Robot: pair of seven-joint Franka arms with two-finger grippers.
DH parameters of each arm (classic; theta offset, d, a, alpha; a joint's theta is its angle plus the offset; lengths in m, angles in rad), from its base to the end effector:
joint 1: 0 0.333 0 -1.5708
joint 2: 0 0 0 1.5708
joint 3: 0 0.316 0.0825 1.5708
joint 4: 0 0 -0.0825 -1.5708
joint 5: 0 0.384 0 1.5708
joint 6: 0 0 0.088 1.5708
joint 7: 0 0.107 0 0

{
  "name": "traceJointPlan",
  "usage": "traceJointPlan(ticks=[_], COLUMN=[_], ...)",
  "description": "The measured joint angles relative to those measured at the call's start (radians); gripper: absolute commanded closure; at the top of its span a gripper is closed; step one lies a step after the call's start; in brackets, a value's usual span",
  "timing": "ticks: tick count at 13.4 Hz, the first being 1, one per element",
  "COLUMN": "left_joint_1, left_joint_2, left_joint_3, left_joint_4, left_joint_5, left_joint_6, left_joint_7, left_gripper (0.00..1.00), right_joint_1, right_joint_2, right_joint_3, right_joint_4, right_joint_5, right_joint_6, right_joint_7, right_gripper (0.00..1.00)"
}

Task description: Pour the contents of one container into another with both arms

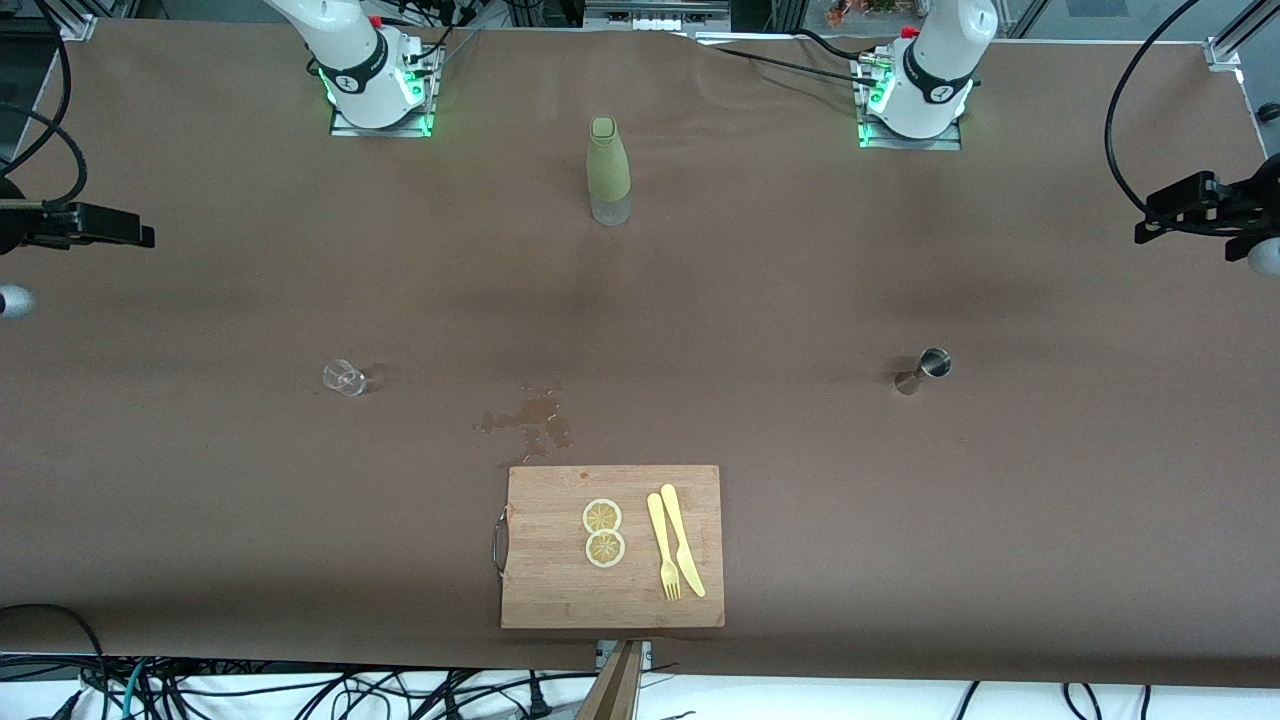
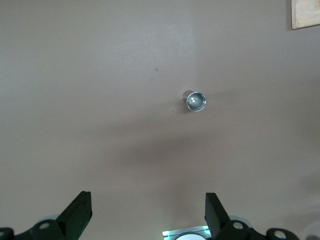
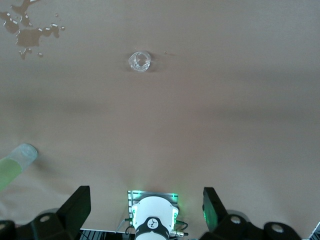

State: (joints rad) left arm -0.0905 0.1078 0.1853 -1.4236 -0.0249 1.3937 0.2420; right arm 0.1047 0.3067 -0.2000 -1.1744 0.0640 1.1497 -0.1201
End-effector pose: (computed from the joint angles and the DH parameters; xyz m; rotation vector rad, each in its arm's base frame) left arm 0.5667 0.0446 0.6187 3.0984 -0.2322 -0.2072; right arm 0.5959 -0.0269 0.5988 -3.0643 -0.0622 0.5007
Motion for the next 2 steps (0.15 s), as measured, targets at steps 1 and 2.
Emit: traceJointPlan(ticks=[1,2], left_joint_1=[0.000,0.000], left_joint_2=[0.000,0.000], left_joint_3=[0.000,0.000], left_joint_4=[-0.001,-0.001], left_joint_5=[0.000,0.000], left_joint_6=[0.010,0.016], left_joint_7=[-0.002,-0.002], left_gripper=[0.00,0.00], right_joint_1=[0.001,0.001], right_joint_2=[-0.006,-0.008], right_joint_3=[0.005,0.011], right_joint_4=[-0.009,-0.017], right_joint_5=[-0.016,-0.036], right_joint_6=[0.000,0.001], right_joint_7=[-0.010,-0.016], right_gripper=[0.00,0.00])
